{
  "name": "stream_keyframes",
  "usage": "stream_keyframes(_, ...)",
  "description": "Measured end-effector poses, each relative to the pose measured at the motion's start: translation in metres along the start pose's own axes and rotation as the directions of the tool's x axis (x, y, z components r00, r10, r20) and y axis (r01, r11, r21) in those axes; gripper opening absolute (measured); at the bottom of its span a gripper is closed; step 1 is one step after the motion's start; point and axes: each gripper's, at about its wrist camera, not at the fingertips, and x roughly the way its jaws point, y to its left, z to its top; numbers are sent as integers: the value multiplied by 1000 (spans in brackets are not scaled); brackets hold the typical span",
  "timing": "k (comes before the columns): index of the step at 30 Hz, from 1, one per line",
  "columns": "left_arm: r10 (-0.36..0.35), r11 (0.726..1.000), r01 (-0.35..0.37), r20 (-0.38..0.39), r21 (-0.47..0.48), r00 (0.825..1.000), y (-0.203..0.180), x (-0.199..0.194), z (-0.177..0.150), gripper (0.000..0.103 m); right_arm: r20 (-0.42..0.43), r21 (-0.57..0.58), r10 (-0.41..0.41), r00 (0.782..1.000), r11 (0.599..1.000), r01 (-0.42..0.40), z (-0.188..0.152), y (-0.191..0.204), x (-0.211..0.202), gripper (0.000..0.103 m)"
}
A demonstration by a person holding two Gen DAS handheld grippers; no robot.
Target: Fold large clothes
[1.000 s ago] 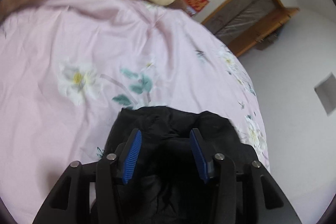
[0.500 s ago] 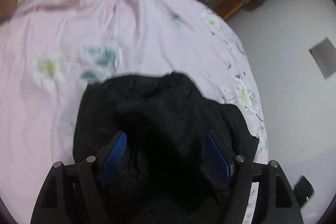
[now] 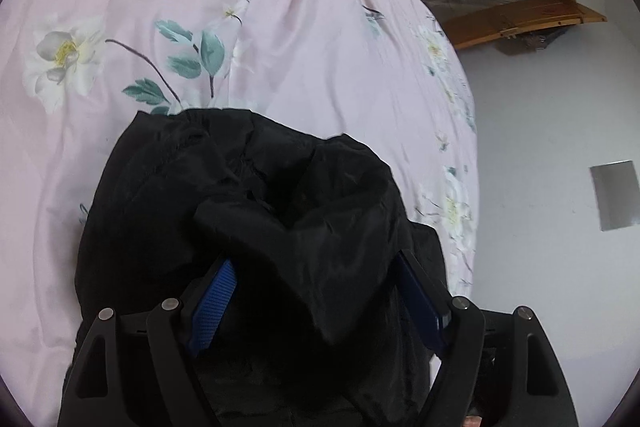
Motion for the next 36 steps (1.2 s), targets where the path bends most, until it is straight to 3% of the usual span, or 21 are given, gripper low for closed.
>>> stream_keyframes(1,11,1000,-11,3,5,1000,-1,2,3,77,3,0,-17,1000,1000,17,4,2,5,62)
stream_keyframes(3,9,1000,-9,8,-3,1000,-2,5,4,63,4,10,-79,997,997,79,8,4,11,35)
stream_keyframes(4,15,1000,-15,14,13,1000,-4,6,5,55,1,22,-82,997,996,82,11,3,14,13)
stream_keyframes(5,17,1000,-17,14,21,1000,-6,7,6,36,-4,35,-70,998,997,70,13,2,16,9)
stream_keyframes(6,12,1000,-12,5,23,1000,-7,6,6,25,7,31,-59,998,998,58,13,2,13,7)
stream_keyframes(8,-28,999,27,21,46,999,-6,-2,5,15,75,-24,1,997,1000,1,12,10,-2,6)
stream_keyframes(10,-94,993,89,62,79,994,-4,-16,3,14,164,-120,49,985,992,-29,9,22,-24,5)
stream_keyframes(11,-167,984,159,95,86,981,3,-27,0,13,205,-168,76,976,985,-41,4,25,-38,5)
stream_keyframes(13,-218,974,209,104,90,970,17,-34,-4,13,236,-223,97,967,974,-43,-6,22,-51,5)
stream_keyframes(15,-241,967,232,83,104,967,34,-28,-13,13,210,-241,98,973,969,-46,-19,8,-52,5)
stream_keyframes(21,-238,971,238,-19,10,971,82,20,-37,13,125,-166,39,991,986,-17,-45,-45,-33,5)
stream_keyframes(26,-207,978,207,3,34,978,84,27,-33,15,66,-164,-13,998,986,23,-49,-52,-15,5)
stream_keyframes(28,-167,984,166,2,60,986,76,28,-30,21,62,-215,-44,997,975,56,-46,-45,-14,5)
stream_keyframes(29,-112,991,112,5,71,994,70,25,-29,32,63,-221,-58,996,973,71,-45,-42,-16,5)
stream_keyframes(30,-80,992,78,11,95,997,65,22,-28,34,65,-236,-74,995,968,87,-47,-40,-17,5)
stream_keyframes(34,-29,981,20,44,193,999,40,-2,-27,42,111,-359,-180,977,910,209,-54,-13,-30,16)
stream_keyframes(36,-10,974,-9,82,226,997,26,-18,-26,57,146,-391,-217,965,883,258,-55,0,-39,19)
